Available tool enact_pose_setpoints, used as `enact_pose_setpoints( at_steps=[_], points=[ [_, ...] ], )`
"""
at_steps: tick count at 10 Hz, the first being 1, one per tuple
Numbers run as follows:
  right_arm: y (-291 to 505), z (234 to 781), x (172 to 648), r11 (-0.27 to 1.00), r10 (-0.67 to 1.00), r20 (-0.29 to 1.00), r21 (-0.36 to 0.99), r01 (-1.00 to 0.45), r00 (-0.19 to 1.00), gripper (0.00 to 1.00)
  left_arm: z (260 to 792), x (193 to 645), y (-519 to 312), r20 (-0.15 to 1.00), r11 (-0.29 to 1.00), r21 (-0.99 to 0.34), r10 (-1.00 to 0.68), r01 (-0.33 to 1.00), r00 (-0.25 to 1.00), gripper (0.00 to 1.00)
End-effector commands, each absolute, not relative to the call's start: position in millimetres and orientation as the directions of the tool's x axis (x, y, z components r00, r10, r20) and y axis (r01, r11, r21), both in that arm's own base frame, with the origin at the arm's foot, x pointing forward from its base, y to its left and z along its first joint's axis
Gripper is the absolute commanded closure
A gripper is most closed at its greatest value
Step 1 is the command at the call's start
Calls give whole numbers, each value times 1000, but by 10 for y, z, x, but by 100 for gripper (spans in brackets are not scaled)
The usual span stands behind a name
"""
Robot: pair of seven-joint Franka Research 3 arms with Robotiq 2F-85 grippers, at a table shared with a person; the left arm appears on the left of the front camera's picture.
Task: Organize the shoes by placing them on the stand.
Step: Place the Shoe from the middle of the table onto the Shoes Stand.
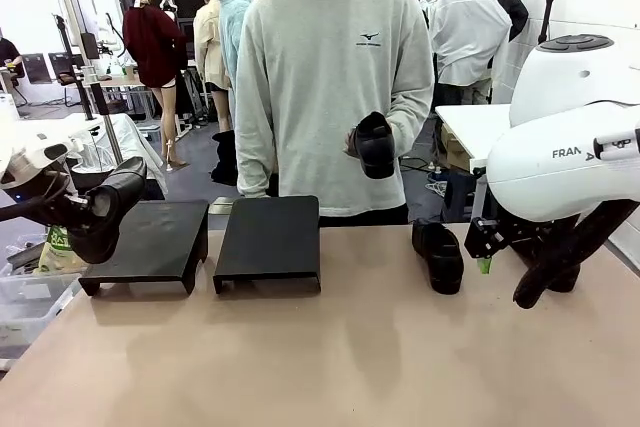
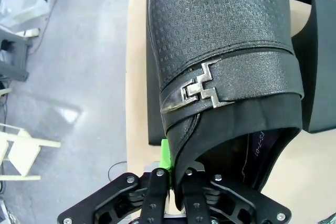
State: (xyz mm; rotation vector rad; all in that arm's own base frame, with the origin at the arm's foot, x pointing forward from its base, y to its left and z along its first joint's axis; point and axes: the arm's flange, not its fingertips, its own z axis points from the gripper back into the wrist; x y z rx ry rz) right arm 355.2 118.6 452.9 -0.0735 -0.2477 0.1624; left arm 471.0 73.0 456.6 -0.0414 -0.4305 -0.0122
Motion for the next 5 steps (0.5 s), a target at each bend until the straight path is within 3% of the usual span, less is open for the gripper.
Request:
enact_pose_setpoints(
  at_steps=[1,5],
  points=[
    [1200,4517,3545,987,156,237,-86,-139,959,0,4580,4911,818,415,993,-104,-3,51,910,100],
    [1200,4517,3545,987,156,237,-86,-139,959,0,4392,5118,837,380,988,-152,55,4,923,100]
  ],
)
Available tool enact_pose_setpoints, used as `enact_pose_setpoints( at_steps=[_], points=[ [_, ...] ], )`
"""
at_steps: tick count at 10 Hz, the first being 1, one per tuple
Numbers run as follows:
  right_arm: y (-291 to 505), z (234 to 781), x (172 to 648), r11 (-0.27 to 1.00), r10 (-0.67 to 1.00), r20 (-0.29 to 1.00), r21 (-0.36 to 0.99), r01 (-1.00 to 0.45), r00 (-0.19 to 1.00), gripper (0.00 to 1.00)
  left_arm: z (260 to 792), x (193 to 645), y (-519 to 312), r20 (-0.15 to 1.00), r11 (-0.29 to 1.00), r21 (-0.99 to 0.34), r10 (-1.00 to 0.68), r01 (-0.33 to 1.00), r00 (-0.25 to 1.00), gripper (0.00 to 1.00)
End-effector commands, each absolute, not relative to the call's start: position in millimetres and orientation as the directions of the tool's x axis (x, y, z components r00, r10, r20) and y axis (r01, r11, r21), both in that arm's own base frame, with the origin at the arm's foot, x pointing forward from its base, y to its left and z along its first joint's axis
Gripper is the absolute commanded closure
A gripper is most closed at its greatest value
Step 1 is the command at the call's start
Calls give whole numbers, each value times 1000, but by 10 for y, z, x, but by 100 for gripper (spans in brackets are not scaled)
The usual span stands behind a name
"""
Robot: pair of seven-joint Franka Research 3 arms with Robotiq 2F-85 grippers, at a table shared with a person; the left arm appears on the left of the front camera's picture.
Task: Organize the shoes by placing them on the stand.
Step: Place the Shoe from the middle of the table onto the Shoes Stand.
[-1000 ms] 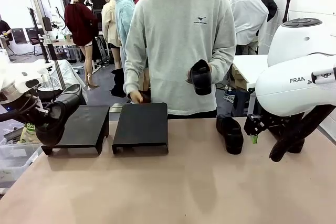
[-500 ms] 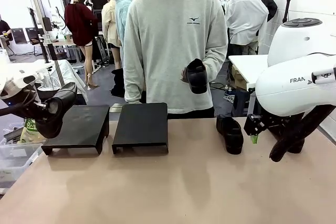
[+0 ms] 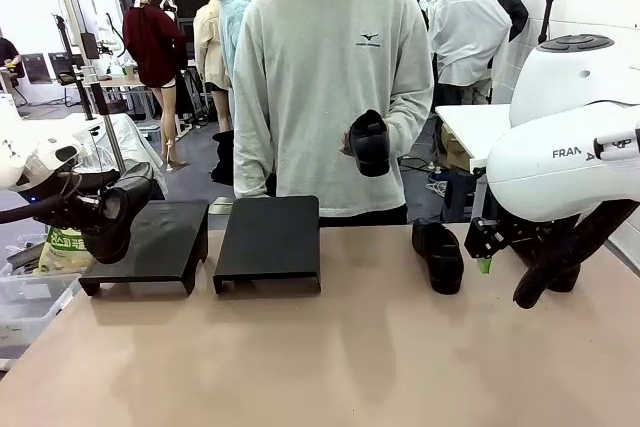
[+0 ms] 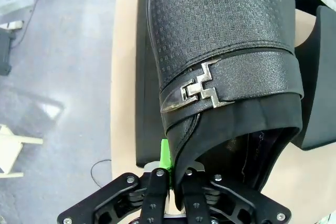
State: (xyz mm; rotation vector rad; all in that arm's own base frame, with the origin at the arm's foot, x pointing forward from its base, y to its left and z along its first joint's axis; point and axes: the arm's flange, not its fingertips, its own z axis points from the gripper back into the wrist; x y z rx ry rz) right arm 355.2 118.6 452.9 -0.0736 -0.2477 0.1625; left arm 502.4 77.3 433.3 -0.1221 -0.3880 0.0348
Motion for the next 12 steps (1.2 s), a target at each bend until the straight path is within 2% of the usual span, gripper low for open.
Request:
enact_pose_setpoints(
  at_steps=[1,12],
  points=[
    [1200,4517,3545,987,156,237,-86,-139,959,0,4355,5155,849,372,988,-155,62,-4,926,100],
    [1200,4517,3545,987,156,237,-86,-139,959,0,4207,5221,792,313,988,-144,105,-62,944,100]
  ],
)
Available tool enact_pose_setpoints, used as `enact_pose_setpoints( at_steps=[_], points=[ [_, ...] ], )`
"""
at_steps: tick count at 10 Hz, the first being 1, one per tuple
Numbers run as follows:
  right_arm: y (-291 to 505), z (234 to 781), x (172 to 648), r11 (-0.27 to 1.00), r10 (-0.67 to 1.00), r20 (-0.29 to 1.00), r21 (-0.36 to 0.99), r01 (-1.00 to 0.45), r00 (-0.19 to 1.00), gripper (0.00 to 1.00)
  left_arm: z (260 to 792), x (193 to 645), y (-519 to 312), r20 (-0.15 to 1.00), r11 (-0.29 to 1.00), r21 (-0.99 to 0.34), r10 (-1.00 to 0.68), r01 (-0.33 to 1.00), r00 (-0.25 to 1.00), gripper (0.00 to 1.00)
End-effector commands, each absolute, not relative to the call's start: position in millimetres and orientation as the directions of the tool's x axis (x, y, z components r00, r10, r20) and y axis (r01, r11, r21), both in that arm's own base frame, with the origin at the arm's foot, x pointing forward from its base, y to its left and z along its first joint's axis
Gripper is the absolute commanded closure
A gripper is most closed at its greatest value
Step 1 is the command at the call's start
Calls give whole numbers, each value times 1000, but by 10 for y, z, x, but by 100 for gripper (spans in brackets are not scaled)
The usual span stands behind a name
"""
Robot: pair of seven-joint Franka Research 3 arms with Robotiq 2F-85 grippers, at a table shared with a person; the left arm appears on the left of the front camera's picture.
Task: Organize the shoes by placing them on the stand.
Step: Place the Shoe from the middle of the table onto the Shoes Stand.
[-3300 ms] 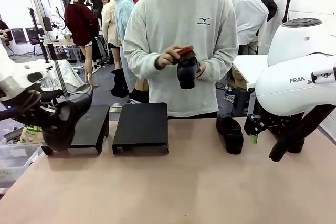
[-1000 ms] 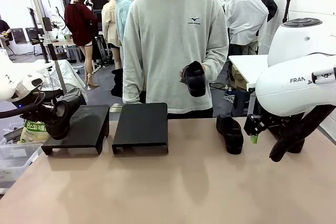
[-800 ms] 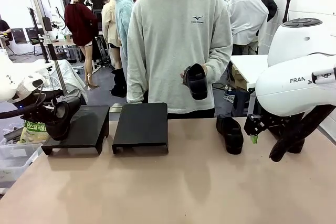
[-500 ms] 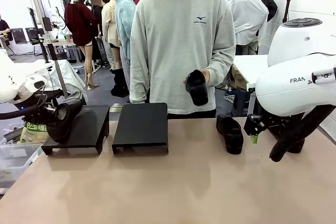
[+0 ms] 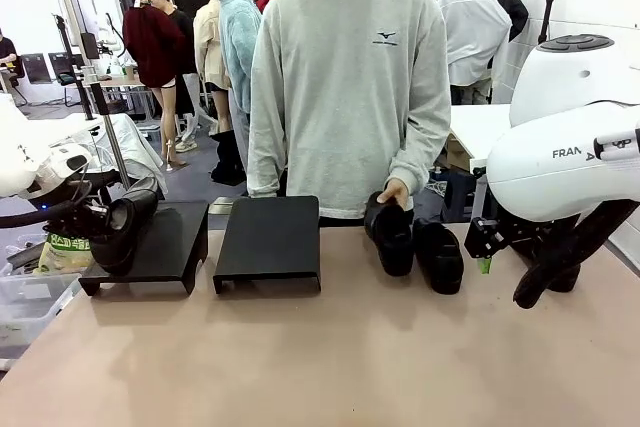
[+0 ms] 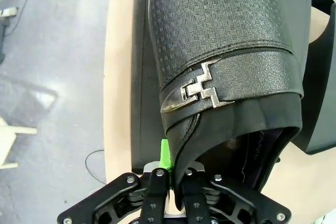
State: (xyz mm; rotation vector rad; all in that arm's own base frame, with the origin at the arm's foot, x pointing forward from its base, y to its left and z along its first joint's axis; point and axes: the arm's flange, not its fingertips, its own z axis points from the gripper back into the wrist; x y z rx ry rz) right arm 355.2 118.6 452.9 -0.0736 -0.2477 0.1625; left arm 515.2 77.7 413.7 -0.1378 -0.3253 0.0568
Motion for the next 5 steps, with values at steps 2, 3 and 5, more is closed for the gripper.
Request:
enact_pose_setpoints(
  at_steps=[2,3,5],
  points=[
    [1200,4517,3545,987,156,237,-86,-139,959,0,4209,5239,776,299,987,-140,112,-72,948,85],
    [1200,4517,3545,987,156,237,-86,-139,959,0,4212,5248,765,297,988,-133,110,-73,948,65],
    [1200,4517,3545,987,156,237,-86,-139,959,0,4218,5258,759,291,990,-119,105,-73,951,25]
  ],
)
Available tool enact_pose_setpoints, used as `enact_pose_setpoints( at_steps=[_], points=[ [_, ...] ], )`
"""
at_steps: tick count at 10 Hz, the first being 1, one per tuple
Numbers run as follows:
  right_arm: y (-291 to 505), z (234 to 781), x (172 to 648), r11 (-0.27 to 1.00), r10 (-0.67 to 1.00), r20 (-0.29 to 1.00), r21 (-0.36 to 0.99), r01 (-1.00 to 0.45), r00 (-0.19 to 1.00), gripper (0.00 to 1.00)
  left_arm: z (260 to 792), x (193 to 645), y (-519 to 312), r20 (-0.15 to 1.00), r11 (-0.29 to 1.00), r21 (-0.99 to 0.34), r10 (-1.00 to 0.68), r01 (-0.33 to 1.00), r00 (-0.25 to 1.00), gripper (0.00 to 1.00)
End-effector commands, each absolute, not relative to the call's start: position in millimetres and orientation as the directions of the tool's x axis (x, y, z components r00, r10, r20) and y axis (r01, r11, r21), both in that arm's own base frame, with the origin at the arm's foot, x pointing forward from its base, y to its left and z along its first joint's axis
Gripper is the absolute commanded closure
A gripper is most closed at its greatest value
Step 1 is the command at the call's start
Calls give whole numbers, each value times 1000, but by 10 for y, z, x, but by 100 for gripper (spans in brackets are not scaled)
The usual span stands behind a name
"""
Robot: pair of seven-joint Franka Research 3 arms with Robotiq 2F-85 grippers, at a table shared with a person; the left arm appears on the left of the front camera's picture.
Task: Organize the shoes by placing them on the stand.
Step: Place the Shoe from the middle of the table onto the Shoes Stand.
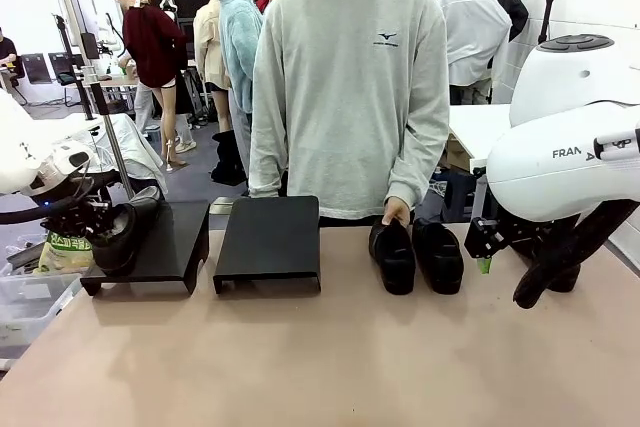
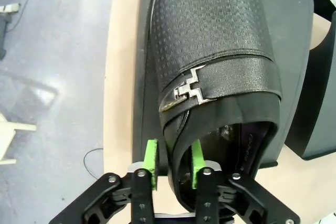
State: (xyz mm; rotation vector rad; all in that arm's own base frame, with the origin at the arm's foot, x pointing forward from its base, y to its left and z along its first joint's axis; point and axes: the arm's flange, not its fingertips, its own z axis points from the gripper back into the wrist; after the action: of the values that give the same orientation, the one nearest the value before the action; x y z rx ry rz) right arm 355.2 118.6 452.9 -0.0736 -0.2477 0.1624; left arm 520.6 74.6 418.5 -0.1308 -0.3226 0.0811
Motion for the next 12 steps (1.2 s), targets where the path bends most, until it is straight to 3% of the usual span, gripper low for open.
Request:
enact_pose_setpoints(
  at_steps=[1,2,9,12],
  points=[
    [1200,4517,3545,987,156,237,-86,-139,959,0,4224,5256,772,293,991,-112,105,-74,950,5],
    [1200,4517,3545,987,156,237,-86,-139,959,0,4246,5242,780,299,992,-101,108,-81,948,0],
    [1200,4517,3545,987,156,237,-86,-139,959,0,4747,4691,620,442,997,-71,32,0,896,0],
    [1200,4517,3545,987,156,237,-86,-139,959,0,4712,4875,623,400,997,-81,44,-12,916,0]
  ],
)
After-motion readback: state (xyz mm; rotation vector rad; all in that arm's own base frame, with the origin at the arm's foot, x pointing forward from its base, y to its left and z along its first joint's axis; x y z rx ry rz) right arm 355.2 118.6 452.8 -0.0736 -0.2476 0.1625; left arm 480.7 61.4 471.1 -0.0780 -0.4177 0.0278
